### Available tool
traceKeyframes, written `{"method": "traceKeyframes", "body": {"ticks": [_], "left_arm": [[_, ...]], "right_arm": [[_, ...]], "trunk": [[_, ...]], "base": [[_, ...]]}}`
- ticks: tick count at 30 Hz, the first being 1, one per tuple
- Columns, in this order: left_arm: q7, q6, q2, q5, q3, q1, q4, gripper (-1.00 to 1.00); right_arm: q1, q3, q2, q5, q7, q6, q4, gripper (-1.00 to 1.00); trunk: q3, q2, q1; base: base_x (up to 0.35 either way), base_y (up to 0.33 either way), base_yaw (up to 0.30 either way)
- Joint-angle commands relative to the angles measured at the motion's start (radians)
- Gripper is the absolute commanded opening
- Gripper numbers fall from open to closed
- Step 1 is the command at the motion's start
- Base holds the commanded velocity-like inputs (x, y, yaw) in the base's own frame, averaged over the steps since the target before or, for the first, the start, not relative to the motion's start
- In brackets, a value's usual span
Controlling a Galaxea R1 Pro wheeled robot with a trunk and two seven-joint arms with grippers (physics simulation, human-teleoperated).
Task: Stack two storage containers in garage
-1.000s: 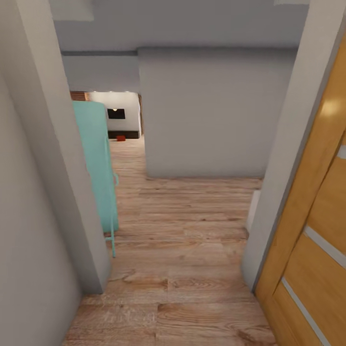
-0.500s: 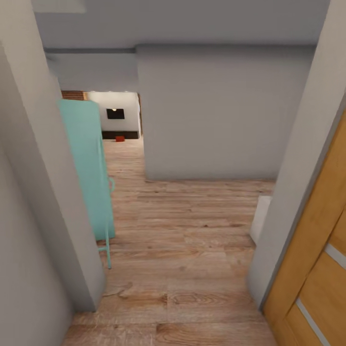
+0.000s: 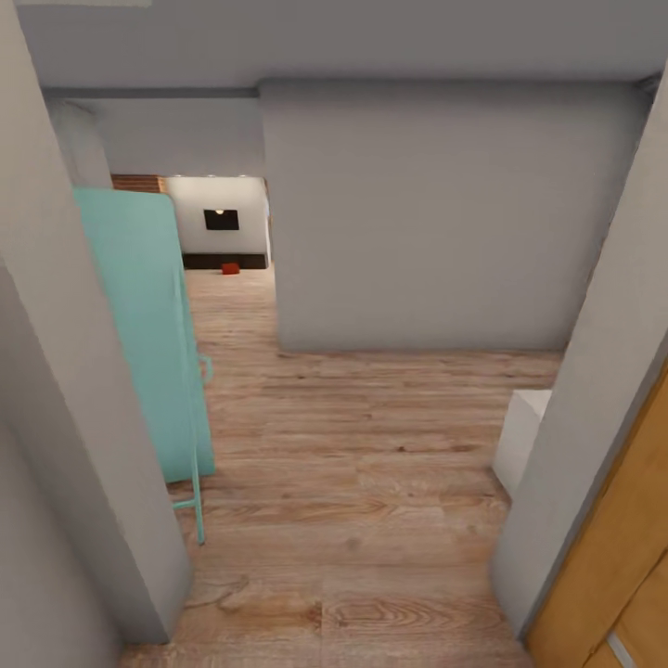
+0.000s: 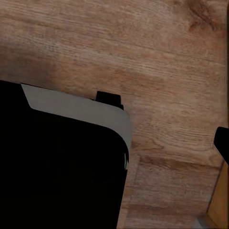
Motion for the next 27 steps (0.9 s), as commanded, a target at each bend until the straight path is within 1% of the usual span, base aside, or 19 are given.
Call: {"method": "traceKeyframes", "body": {"ticks": [1, 14, 23, 27], "left_arm": [[0.000, 0.000, 0.000, 0.007, 0.000, 0.000, -0.001, 1.00], [-0.001, 0.002, 0.002, 0.006, 0.000, 0.000, -0.004, 1.00], [0.000, 0.002, 0.002, 0.007, 0.000, 0.000, -0.039, 1.00], [-0.001, 0.004, -0.001, 0.005, 0.000, 0.000, -0.043, 1.00]], "right_arm": [[-0.001, 0.007, 0.000, 0.001, -0.004, -0.005, 0.003, 1.00], [-0.001, 0.007, 0.000, -0.005, -0.004, -0.003, 0.004, 1.00], [-0.001, 0.007, 0.000, -0.007, -0.011, -0.001, 0.004, 1.00], [-0.001, 0.008, 0.000, 0.000, -0.013, -0.004, 0.003, 1.00]], "trunk": [[-0.001, 0.000, 0.001], [-0.001, 0.000, 0.001], [-0.001, 0.000, 0.001], [-0.001, 0.000, 0.001]], "base": [[0.322, 0.000, 0.000], [0.322, 0.000, 0.000], [0.322, 0.000, 0.000], [0.322, 0.000, 0.000]]}}
